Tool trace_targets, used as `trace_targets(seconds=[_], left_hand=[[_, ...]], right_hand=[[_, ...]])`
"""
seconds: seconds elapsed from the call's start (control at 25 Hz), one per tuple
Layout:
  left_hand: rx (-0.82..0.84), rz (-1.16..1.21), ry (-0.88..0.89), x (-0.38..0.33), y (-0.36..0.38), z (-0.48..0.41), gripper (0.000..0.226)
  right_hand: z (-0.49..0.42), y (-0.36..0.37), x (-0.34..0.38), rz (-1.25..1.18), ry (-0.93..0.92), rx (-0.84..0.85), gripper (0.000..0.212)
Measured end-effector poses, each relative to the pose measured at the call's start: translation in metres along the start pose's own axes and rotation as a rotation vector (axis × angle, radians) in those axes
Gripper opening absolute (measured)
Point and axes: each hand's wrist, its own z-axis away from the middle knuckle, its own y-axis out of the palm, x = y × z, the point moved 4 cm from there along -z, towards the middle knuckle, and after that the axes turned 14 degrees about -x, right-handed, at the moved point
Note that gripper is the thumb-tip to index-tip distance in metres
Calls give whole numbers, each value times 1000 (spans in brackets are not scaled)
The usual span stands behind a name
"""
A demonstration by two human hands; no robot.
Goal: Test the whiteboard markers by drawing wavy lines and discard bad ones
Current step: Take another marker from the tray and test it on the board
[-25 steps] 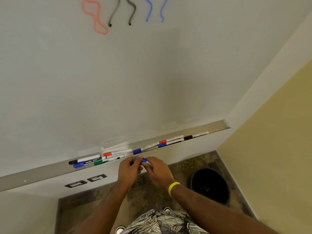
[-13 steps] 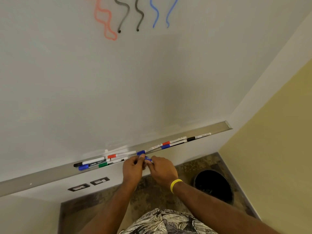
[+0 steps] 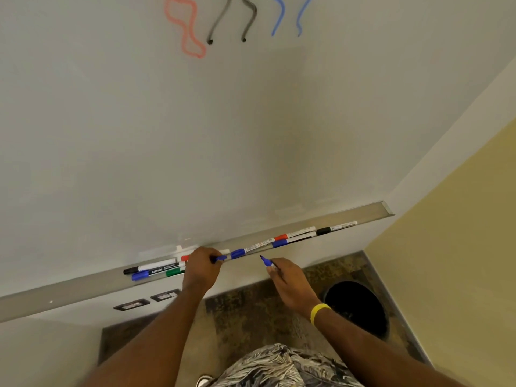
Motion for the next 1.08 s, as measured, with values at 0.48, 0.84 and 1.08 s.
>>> trace_targets(seconds=[0.48,0.84,1.08], left_hand=[[51,-161,139,-1,29,-16,17],[-347,-94,509,-31,-52,0,34],[-858,-28,775,-98,-174,-13,39]], right_hand=[[-10,-23,-13,-22,54,-122,30],[-21,-45,57,-429,-72,-265,10],[-26,-79,147,-798,-263,-243,42]])
